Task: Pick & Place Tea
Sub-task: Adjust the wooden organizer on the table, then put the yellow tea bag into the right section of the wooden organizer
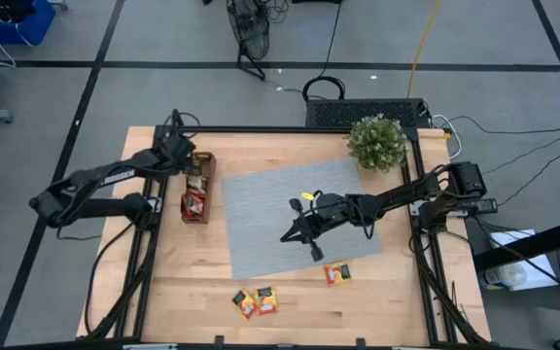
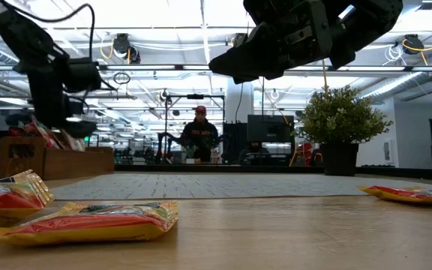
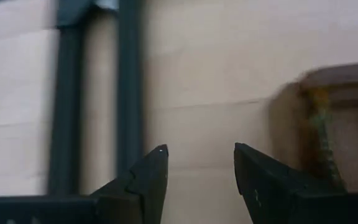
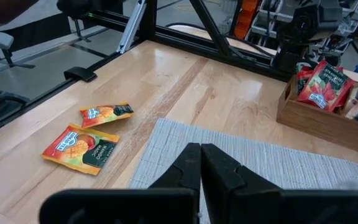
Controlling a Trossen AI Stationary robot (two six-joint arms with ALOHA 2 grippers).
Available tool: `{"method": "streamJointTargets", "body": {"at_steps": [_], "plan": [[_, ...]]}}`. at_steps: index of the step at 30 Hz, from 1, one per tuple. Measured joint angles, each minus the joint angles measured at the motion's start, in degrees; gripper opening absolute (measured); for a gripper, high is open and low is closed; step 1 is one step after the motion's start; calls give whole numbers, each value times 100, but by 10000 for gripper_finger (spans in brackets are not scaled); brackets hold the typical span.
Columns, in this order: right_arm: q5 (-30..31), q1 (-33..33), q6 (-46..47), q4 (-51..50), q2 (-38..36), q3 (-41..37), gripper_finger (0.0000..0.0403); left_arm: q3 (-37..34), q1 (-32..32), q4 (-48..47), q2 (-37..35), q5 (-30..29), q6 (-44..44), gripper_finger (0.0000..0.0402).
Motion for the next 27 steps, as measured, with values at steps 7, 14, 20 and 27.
{"method": "streamJointTargets", "body": {"at_steps": [7, 14, 20, 27], "plan": [[0, -2, 60, 0, 0, 0, 0, -168, -73, 1711, 676, 967, 483, 186], [1, -2, 120, -70, 0, 0, 0, -166, -176, 2456, 852, 1535, 877, 186], [28, -2, 133, -111, 0, 0, 0, -166, -171, 2302, 851, 635, 1195, 186], [-11, 63, 85, -299, 0, 2, 0, -166, -253, 2359, 440, 1024, 1549, 186]]}}
